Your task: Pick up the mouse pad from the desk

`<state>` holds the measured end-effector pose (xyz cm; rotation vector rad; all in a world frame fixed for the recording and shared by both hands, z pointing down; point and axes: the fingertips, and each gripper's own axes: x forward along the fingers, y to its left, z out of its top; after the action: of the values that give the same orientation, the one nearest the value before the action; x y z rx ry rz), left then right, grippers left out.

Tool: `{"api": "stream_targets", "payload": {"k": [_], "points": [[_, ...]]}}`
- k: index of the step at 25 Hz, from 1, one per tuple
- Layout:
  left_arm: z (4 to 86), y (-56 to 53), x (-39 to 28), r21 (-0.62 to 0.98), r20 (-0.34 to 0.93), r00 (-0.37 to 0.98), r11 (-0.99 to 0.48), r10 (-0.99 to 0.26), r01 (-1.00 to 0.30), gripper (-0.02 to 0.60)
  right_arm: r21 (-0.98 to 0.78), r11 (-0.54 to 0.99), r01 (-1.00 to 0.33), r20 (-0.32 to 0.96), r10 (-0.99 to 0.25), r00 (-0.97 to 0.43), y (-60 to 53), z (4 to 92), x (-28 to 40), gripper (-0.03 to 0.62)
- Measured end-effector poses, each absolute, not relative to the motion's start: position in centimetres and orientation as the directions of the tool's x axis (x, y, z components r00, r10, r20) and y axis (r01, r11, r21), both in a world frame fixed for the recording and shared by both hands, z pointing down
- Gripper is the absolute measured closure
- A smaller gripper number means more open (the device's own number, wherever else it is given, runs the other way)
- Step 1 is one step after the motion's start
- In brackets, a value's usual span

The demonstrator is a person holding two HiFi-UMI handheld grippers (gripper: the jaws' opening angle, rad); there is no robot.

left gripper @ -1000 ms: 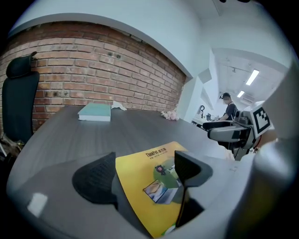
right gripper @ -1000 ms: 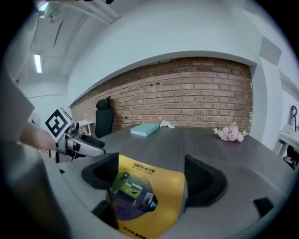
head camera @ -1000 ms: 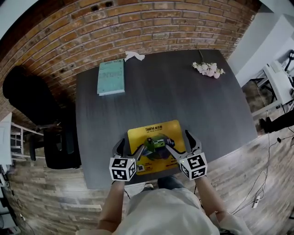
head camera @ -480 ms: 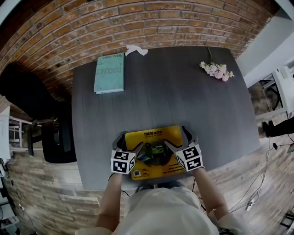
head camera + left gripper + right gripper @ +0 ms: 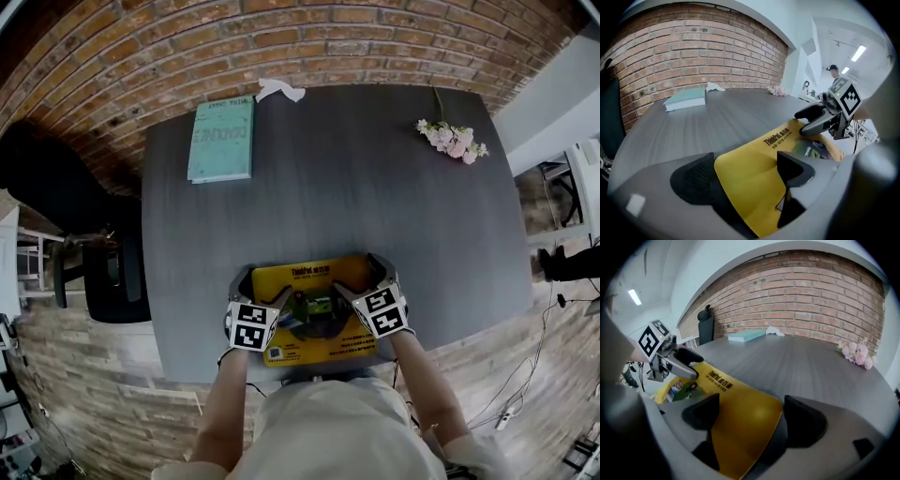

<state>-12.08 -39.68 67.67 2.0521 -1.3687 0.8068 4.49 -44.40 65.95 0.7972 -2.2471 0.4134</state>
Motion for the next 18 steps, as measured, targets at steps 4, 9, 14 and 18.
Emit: {"api": "stream_targets", "payload": {"k": [4,9,14,18], "points": [[67.7,-39.8,-12.1,0.103,0.728,0.3,-0.334,-0.617,-0.937,0.175,-0.056,0.763,-0.643,0.714,-0.42,-0.561,-44.3,66.2,4.4,0.18],[67.7,-39.6,-12.3,0.086,0.72,0.274,-0.31,-0.638,-0.947,0.176,-0.052,0.766,-0.641,0.714,-0.42,-0.56,-44.3,66.4,4.4,0.18],[67.5,-39.4,-11.7,0.08,0.724,0.265,-0.304,-0.637,-0.949,0.216,-0.04,0.774,-0.632,0.705,-0.426,-0.567,-44.0,66.2,4.3,0.192],[67.5,-39.1,-11.1,0.089,0.724,0.271,-0.305,-0.635,-0.948,0.279,-0.04,0.779,-0.626,0.7,-0.425,-0.574,-43.2,66.0,3.5,0.297]]}}
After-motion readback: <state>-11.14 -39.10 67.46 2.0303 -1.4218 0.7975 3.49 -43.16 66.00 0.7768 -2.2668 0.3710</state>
